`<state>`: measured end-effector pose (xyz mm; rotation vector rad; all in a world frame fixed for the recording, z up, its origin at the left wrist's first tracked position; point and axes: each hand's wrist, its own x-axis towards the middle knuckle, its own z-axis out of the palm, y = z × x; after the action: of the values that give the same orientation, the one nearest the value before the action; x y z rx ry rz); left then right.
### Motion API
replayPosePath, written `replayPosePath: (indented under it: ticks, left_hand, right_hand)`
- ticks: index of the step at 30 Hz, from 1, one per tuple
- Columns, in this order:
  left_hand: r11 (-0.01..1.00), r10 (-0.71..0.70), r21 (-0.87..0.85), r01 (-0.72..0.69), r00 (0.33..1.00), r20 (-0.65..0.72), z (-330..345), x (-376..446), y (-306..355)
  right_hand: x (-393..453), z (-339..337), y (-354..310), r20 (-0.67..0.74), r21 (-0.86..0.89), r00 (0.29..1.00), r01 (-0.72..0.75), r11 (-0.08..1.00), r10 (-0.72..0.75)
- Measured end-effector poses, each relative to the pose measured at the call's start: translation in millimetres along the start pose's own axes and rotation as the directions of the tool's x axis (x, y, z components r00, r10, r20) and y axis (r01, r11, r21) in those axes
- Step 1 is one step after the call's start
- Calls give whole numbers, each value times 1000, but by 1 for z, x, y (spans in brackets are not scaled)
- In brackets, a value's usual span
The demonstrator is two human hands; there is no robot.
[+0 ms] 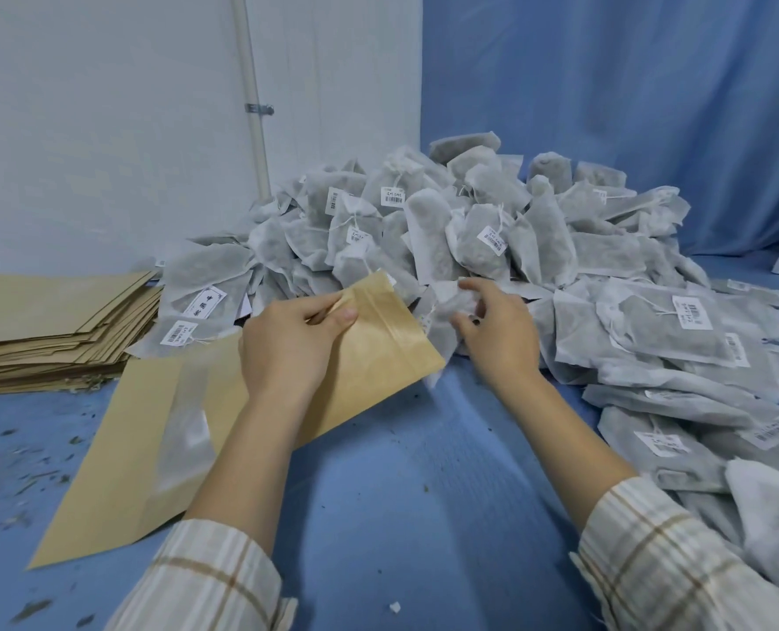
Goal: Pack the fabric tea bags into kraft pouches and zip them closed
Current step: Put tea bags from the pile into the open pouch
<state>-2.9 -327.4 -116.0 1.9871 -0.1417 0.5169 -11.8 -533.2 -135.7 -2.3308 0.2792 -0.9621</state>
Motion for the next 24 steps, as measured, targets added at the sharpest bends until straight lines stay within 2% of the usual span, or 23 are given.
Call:
replayPosePath:
  ticks: [2,4,6,8,10,12,13,14,16,17,18,20,21,24]
  left_hand:
    - [1000,-10,22,10,1000,-4,-1,1,-2]
    - [999,-20,42,21,999,-27,-2,2,-3]
    - [998,-30,47,32,999,-46,-2,2,-3]
    - [999,-29,41,31,998,-47,-2,2,-3]
    - [999,-14,34,15,1000,-26,-1,1,-3]
    - [1000,11,3,-11,1000,16,0,-1,-2]
    - [999,23,-23,-23,999,34,0,-1,-1]
    - [998,34,-49,-32,998,43,1,-2,0]
    - [995,54,-83,-50,998,44,1,-1,2]
    - [994,62,-91,-58,997,50,2,-1,3]
    - [993,71,-94,-65,995,66,1,0,3]
    - [994,84,-76,-76,990,117,-2,0,3]
    - [995,86,-53,-79,986,145,-5,1,3]
    - [997,67,15,-71,985,159,-16,3,-2]
  right_hand:
    - [2,-3,-2,-130,200,985,-83,976,111]
    - [6,-7,-5,-138,465,954,-177,867,268]
    - [7,-12,-8,-28,662,928,-261,703,371]
    - [5,-13,-15,84,815,910,-296,497,405]
    - [3,-11,-24,145,886,902,-302,352,407]
    - [-2,-7,-33,226,901,898,-340,270,378]
    - [-5,-5,-38,281,885,895,-381,267,347]
    - [-8,-4,-41,337,849,895,-423,316,293]
    - [-12,-3,-43,454,661,883,-424,620,120]
    - [-15,-4,-43,542,541,840,-373,754,27]
    - [-18,-4,-44,637,446,770,-334,830,-32]
    - [-23,-7,-47,761,311,649,-324,894,-30]
    - [-24,-7,-49,776,267,631,-319,910,-6]
    - [-26,2,-50,738,288,673,-248,925,-49]
